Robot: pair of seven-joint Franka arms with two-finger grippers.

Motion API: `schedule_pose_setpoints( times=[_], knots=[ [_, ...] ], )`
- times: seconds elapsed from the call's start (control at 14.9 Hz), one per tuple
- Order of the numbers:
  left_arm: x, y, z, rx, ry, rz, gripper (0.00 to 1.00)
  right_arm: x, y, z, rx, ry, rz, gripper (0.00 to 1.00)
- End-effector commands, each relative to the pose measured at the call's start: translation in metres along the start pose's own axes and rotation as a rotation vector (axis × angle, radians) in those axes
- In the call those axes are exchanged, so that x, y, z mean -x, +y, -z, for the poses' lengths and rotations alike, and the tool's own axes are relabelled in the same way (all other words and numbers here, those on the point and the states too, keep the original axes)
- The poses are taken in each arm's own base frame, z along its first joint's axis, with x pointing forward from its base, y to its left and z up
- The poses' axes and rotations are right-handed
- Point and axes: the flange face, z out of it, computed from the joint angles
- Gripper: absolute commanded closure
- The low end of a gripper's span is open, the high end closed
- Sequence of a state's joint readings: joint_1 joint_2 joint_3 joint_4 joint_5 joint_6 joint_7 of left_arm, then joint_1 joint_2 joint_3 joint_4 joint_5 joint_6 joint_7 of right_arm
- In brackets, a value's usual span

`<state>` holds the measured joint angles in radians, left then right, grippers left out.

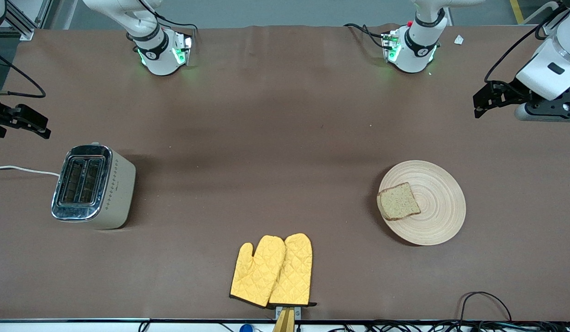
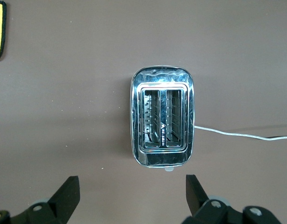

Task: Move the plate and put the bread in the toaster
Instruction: 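Move the left gripper to the wooden plate while the right gripper approaches the toaster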

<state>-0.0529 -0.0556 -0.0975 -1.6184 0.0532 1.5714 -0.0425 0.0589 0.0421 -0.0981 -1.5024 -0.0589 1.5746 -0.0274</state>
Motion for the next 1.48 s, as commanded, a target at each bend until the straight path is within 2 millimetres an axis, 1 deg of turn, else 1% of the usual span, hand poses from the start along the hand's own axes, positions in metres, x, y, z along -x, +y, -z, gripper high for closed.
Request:
schedule_pose_setpoints(
  times=[0.0,0.13,0.2,0.27,0.34,0.4,0.47,0.61,0.67,0.81,0.94,1.01,1.21,1.35,1.41],
  knots=[
    [-0.002,-0.005,0.005,-0.010,-0.006,-0.009,0.00,0.004,-0.002,0.002,-0.001,0.008,-0.005,0.00],
    [-0.010,-0.007,-0.005,-0.007,-0.021,-0.010,0.00,0.005,-0.002,0.002,-0.001,0.005,-0.005,0.00],
    [-0.019,-0.017,-0.006,-0.004,-0.018,0.008,0.00,0.006,-0.001,0.003,-0.001,0.004,-0.005,0.00],
    [-0.032,-0.027,-0.012,0.003,-0.022,0.026,0.00,0.007,-0.001,0.004,-0.001,0.002,-0.005,0.00],
    [-0.045,-0.031,-0.024,0.006,-0.037,0.029,0.00,0.009,0.000,0.005,-0.002,-0.002,-0.007,0.00],
    [-0.053,-0.036,-0.038,0.010,-0.060,0.037,0.00,0.010,0.002,0.005,-0.002,-0.007,-0.012,0.00],
    [-0.060,-0.050,-0.053,0.012,-0.075,0.060,0.00,0.010,0.006,0.002,-0.002,-0.012,-0.018,0.00],
    [-0.078,-0.067,-0.083,0.029,-0.067,0.088,0.00,0.009,0.015,-0.001,-0.001,-0.010,-0.034,0.00],
    [-0.086,-0.082,-0.097,0.078,-0.056,0.125,0.00,0.008,0.014,-0.001,-0.001,-0.006,-0.033,0.00],
    [-0.097,-0.123,-0.135,0.205,-0.066,0.221,0.00,0.006,0.006,0.001,-0.001,0.006,-0.019,0.00],
    [-0.100,-0.154,-0.172,0.285,-0.101,0.287,0.00,0.006,-0.002,0.001,-0.002,0.007,-0.004,0.00],
    [-0.102,-0.166,-0.190,0.311,-0.114,0.307,0.00,0.006,-0.002,0.001,-0.002,0.007,-0.003,0.00],
    [-0.109,-0.192,-0.236,0.380,-0.099,0.313,0.00,0.006,-0.002,0.001,-0.002,0.004,-0.003,0.00],
    [-0.105,-0.216,-0.267,0.446,-0.113,0.337,0.00,0.007,-0.005,0.001,-0.002,-0.002,-0.001,0.00],
    [-0.102,-0.230,-0.283,0.476,-0.118,0.345,0.00,0.007,-0.014,0.002,-0.010,0.001,0.015,0.00]
  ],
)
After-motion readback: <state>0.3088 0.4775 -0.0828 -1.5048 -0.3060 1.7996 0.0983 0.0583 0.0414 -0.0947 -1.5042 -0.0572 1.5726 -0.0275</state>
